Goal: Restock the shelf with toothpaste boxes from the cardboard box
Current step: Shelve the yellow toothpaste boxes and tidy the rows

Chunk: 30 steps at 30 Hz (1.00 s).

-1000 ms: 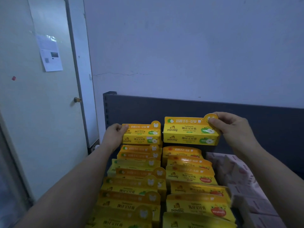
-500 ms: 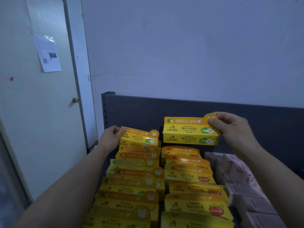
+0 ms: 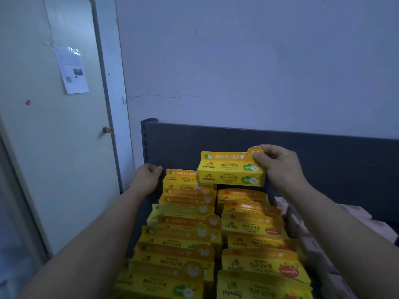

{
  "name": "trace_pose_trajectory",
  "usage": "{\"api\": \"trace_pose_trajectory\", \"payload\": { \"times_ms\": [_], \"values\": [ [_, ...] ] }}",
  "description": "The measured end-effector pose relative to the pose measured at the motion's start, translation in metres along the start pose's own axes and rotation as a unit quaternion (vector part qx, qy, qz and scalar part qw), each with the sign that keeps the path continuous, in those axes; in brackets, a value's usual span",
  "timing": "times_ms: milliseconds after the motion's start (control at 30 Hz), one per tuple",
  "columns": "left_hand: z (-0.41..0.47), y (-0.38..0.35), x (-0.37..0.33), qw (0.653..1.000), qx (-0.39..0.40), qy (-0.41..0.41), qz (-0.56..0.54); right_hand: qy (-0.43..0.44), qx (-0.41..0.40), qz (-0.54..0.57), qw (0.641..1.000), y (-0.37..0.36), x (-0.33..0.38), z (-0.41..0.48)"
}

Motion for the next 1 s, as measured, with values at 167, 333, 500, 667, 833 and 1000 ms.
{"api": "trace_pose_trajectory", "payload": {
  "times_ms": [167,333,500,667,833,1000],
  "values": [
    [-0.016,0.017,0.016,0.998,-0.008,0.009,-0.065,-0.019,0.033,-0.005,0.999,-0.06,-0.01,0.017],
    [-0.03,0.035,0.023,0.993,-0.024,0.013,-0.113,-0.028,0.066,-0.031,0.997,-0.102,-0.027,0.023],
    [-0.04,0.041,0.02,0.989,-0.024,-0.001,-0.144,-0.018,0.053,-0.027,0.998,-0.114,-0.037,0.023],
    [-0.044,0.043,0.025,0.987,-0.019,0.014,-0.158,0.002,0.077,-0.084,0.994,-0.126,-0.04,0.023],
    [-0.05,0.04,0.021,0.987,-0.009,0.013,-0.159,-0.026,0.106,-0.179,0.978,-0.127,-0.052,0.026],
    [-0.063,0.04,0.01,0.991,-0.004,0.001,-0.136,-0.022,0.121,-0.178,0.976,-0.116,-0.044,0.018]
  ]
}}
Point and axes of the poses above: each hand's wrist, its own z-axis towards the middle knuckle, its own y-axis out of the back of the hand, x = y × z, the point moved 7 cm from there along z, towards the middle knuckle, and after that the axes turned 9 degrees about x, right-handed, at the moved point
